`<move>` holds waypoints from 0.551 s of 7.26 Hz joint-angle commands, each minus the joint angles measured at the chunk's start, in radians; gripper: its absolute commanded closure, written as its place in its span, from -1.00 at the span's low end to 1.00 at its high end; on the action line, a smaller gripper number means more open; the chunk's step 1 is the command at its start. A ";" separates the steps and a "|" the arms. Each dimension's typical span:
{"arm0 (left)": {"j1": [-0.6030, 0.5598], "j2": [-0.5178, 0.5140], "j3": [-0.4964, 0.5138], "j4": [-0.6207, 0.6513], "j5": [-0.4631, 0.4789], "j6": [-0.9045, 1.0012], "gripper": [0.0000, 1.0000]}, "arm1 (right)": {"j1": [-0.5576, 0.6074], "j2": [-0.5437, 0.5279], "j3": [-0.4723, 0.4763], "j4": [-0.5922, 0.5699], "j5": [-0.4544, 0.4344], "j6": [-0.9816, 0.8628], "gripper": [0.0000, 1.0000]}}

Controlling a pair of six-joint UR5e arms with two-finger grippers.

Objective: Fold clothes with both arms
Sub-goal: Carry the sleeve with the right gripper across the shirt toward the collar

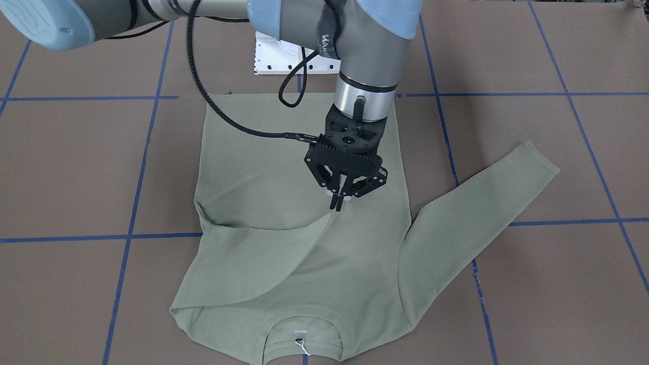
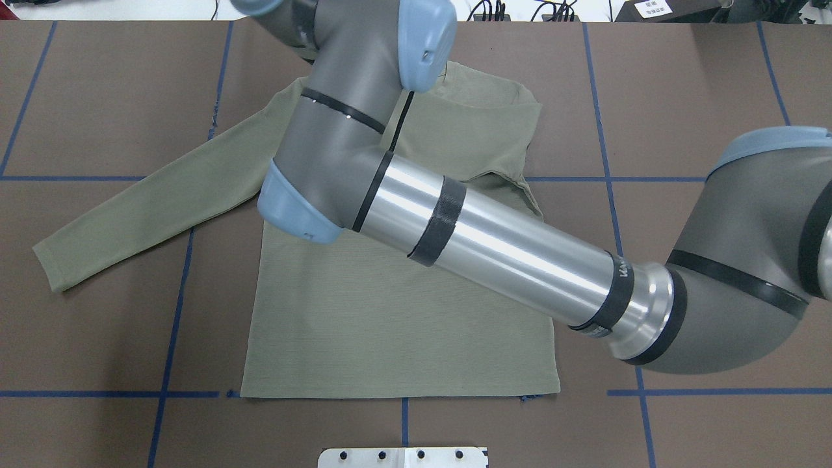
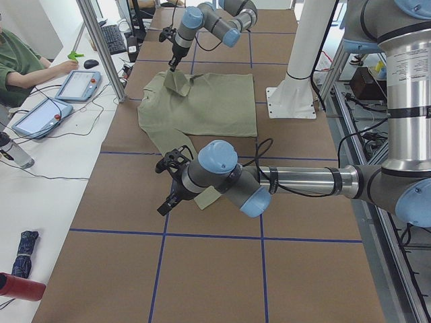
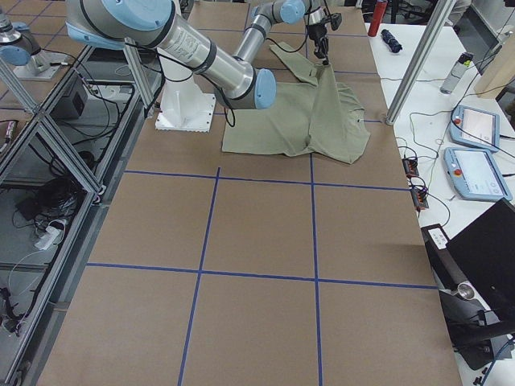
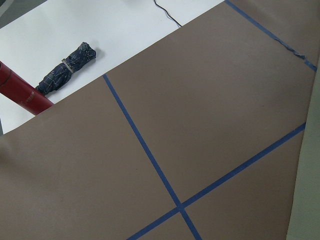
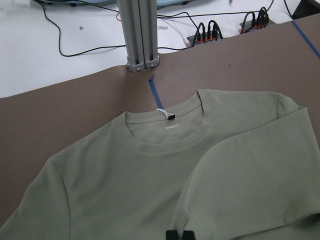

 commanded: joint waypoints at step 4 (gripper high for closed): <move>0.000 0.002 -0.004 0.000 0.000 0.000 -1.00 | -0.101 0.030 -0.149 0.188 -0.122 0.048 1.00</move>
